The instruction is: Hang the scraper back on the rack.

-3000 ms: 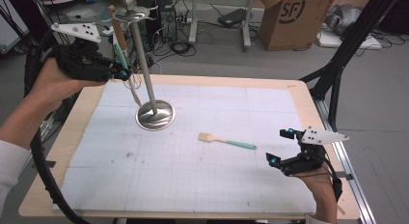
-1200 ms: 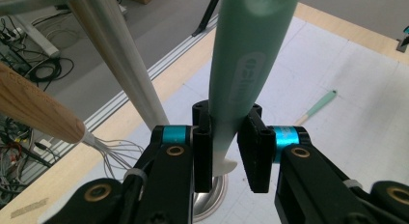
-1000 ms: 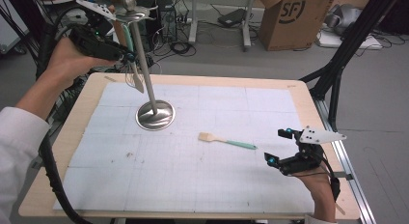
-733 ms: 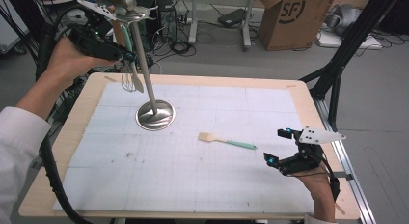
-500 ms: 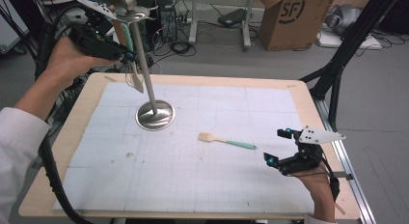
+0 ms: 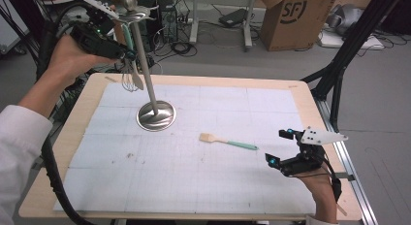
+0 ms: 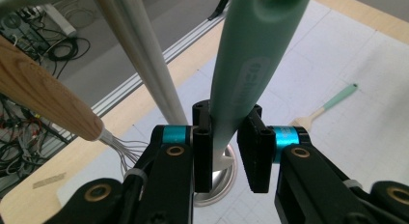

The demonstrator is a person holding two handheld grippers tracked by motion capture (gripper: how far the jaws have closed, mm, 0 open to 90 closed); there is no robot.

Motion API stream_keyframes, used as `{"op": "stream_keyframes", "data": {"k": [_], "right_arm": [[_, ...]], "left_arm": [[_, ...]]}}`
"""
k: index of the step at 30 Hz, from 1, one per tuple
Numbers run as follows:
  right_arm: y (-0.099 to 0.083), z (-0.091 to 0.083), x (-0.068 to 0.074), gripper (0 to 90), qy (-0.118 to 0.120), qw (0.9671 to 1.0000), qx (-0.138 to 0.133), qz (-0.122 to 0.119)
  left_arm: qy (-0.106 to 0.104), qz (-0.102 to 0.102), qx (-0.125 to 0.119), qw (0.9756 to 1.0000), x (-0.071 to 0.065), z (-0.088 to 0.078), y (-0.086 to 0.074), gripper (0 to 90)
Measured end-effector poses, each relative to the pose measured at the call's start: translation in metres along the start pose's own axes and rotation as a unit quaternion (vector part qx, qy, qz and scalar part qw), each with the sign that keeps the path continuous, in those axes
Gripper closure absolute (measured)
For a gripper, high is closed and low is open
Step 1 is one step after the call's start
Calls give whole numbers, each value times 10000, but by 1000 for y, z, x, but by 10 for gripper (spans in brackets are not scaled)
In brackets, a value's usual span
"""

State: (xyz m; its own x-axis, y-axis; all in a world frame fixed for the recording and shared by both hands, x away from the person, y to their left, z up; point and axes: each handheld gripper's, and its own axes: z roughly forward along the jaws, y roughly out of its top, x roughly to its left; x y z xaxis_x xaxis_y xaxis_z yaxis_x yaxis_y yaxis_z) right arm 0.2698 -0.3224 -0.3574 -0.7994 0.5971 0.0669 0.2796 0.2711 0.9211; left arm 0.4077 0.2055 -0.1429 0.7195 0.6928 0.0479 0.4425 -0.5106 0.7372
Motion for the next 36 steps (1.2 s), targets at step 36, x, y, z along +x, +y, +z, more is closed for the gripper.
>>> {"op": "stream_keyframes", "data": {"k": [36], "right_arm": [[-1,-1,-1,3,-17,10000,-23,-4]], "left_arm": [[103,-89,142,9998,15,-10,-6,768]]}}
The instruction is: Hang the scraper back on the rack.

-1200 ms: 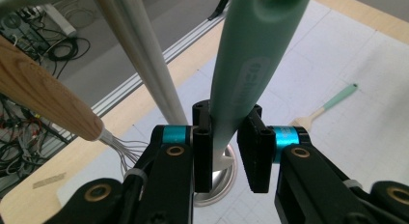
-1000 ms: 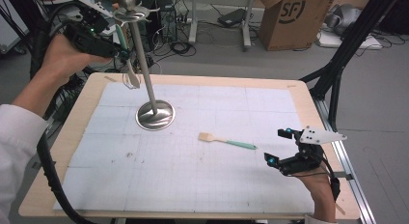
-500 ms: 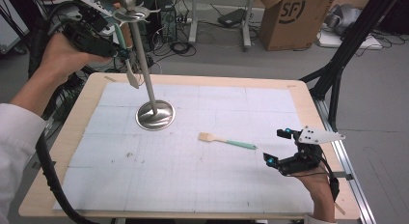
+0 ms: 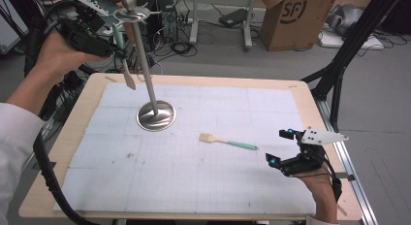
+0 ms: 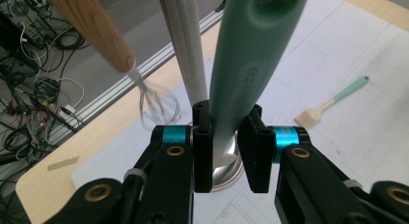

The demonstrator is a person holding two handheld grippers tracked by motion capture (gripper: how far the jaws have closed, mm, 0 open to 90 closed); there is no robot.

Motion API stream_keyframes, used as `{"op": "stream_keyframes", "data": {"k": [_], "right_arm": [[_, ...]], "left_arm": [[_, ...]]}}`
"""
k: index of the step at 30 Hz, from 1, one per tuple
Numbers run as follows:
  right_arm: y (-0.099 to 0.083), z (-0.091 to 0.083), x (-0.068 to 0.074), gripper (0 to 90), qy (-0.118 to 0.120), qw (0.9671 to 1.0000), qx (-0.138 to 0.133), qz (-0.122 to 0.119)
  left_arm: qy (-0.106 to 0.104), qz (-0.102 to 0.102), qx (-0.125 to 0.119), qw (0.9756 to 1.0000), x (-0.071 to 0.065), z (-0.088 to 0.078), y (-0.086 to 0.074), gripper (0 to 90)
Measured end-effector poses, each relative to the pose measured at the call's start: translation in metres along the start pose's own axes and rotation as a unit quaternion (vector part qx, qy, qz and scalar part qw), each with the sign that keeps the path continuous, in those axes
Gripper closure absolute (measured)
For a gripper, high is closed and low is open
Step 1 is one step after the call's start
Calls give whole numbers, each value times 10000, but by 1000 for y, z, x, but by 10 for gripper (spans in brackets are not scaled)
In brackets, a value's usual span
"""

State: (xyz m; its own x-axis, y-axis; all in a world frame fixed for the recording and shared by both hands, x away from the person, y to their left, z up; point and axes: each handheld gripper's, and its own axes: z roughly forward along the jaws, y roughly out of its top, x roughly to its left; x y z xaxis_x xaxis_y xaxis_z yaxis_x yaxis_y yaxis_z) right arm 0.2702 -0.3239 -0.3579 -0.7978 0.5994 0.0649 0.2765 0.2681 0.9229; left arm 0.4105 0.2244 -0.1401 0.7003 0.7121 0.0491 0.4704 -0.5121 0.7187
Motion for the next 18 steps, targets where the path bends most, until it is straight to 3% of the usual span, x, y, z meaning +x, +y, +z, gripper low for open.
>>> {"op": "stream_keyframes", "data": {"k": [7,18], "right_arm": [[0,1,1,3,9,10000,21,-7],[-1,2,1,3,7,10000,54,-13]], "left_arm": [[-52,-45,-8,10000,0,0,1,768],[53,-22,171,9998,1,6,3,768]]}}
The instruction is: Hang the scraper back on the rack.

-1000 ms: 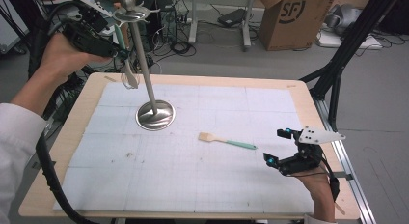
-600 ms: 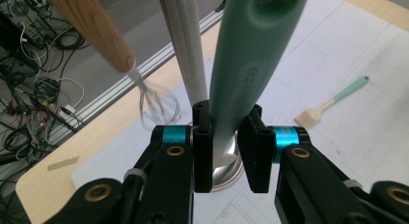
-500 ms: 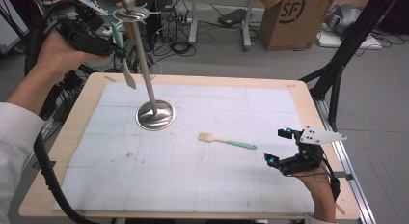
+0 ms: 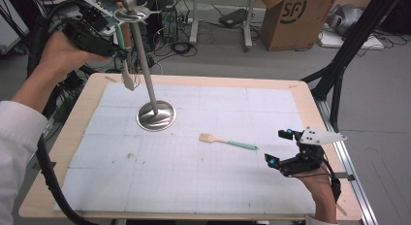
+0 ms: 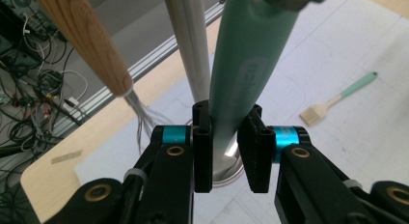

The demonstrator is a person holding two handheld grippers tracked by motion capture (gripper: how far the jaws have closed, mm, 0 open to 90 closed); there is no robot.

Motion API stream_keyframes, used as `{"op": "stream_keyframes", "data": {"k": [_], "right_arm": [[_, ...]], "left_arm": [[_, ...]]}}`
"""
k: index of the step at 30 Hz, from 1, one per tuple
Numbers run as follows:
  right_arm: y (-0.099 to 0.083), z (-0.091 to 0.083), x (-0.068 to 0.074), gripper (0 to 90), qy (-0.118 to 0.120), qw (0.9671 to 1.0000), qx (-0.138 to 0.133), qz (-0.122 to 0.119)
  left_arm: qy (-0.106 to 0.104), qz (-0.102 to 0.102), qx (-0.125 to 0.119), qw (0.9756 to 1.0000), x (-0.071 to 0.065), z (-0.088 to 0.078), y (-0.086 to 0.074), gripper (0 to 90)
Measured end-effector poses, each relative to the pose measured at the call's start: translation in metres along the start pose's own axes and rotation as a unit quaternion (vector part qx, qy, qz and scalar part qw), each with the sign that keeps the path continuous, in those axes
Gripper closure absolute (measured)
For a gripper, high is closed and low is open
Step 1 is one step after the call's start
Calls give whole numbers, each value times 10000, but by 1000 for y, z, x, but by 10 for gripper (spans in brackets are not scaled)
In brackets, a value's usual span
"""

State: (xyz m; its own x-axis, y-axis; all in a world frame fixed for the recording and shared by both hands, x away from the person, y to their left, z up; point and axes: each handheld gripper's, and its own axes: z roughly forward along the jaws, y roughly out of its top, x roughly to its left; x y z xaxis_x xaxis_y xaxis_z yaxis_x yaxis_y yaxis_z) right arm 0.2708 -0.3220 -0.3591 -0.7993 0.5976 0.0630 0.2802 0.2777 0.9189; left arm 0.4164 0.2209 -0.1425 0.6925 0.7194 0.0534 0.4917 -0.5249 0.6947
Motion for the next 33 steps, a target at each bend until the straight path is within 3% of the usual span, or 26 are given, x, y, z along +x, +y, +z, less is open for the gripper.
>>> {"op": "stream_keyframes", "data": {"k": [9,11,15,17,18,21,22,27,33], "right_arm": [[0,-1,0,3,5,10000,-30,19],[0,-2,-1,3,0,10000,-41,6],[0,-4,-1,3,-18,10000,-60,11],[-1,-4,-1,3,-23,10000,-61,20],[-1,-4,-1,3,-28,10000,-56,19],[-1,-5,-2,3,-41,10000,-57,33],[-2,-5,-2,3,-49,10000,-62,40],[-2,-7,-3,3,-69,9999,-73,38],[-1,-8,-3,3,-89,9999,-94,63]], "left_arm": [[-58,17,-155,9999,1,1,-3,762],[-20,171,-203,9996,-1,1,-5,740],[-145,414,-545,9976,-4,-7,-9,459],[-394,342,-711,9961,-6,-11,-14,340],[-555,358,-709,9953,-7,-11,-17,287],[-583,500,-564,9955,-12,-11,-23,60],[-693,567,-622,9940,-13,-13,-26,27],[-855,762,-806,9901,-17,-22,-34,17],[-971,869,-772,9885,-20,-30,-44,19]]}}
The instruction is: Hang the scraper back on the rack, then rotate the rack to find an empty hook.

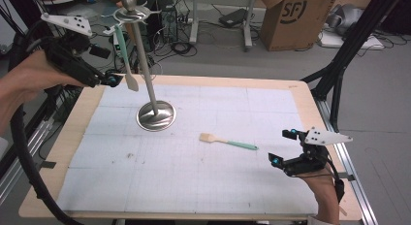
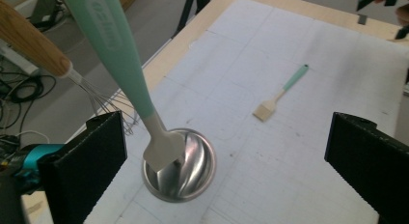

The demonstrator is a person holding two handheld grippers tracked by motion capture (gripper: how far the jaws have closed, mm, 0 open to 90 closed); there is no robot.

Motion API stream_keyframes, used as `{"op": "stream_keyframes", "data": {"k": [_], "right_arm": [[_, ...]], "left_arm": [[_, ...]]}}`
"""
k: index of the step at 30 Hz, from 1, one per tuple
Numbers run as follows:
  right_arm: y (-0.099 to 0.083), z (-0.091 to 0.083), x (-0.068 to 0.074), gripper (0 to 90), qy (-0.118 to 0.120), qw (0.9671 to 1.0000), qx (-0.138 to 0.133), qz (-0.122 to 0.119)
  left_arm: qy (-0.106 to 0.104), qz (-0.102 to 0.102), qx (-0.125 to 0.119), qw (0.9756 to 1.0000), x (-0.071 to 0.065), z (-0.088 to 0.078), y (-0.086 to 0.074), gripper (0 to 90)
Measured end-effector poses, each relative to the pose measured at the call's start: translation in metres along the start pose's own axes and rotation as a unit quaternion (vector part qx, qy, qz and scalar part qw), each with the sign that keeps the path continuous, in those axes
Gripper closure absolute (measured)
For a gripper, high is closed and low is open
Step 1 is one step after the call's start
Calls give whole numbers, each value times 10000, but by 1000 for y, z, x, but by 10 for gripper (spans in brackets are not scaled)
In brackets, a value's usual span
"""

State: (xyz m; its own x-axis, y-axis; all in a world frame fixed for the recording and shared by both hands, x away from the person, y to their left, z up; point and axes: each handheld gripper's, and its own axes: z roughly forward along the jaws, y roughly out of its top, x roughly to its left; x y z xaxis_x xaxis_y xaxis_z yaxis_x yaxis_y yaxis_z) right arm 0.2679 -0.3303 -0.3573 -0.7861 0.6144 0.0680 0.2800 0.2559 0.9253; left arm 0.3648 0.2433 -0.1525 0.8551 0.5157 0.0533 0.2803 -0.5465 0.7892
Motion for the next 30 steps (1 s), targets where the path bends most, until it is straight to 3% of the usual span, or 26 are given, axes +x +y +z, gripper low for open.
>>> {"op": "stream_keyframes", "data": {"k": [9,13,16,19,21,23,30], "right_arm": [[0,0,0,3,0,10000,16,-1],[0,0,-1,3,-14,10000,10,-30],[0,0,-1,3,1,10000,37,-10],[0,1,-1,3,-7,10000,42,-3],[0,1,-1,3,7,10000,48,-14],[0,1,-1,3,5,10000,45,-24],[-1,3,-1,3,-4,10000,74,-35]], "left_arm": [[-203,158,-100,9996,-3,-18,7,133],[-446,282,-224,9984,-2,-26,16,376],[-410,375,-203,9982,-1,-28,24,544],[-381,289,-247,9986,1,-29,33,752],[-330,222,-253,9989,3,-29,39,845],[-277,120,-313,9991,6,-30,44,897],[0,-106,-214,9997,13,-26,57,900]]}}
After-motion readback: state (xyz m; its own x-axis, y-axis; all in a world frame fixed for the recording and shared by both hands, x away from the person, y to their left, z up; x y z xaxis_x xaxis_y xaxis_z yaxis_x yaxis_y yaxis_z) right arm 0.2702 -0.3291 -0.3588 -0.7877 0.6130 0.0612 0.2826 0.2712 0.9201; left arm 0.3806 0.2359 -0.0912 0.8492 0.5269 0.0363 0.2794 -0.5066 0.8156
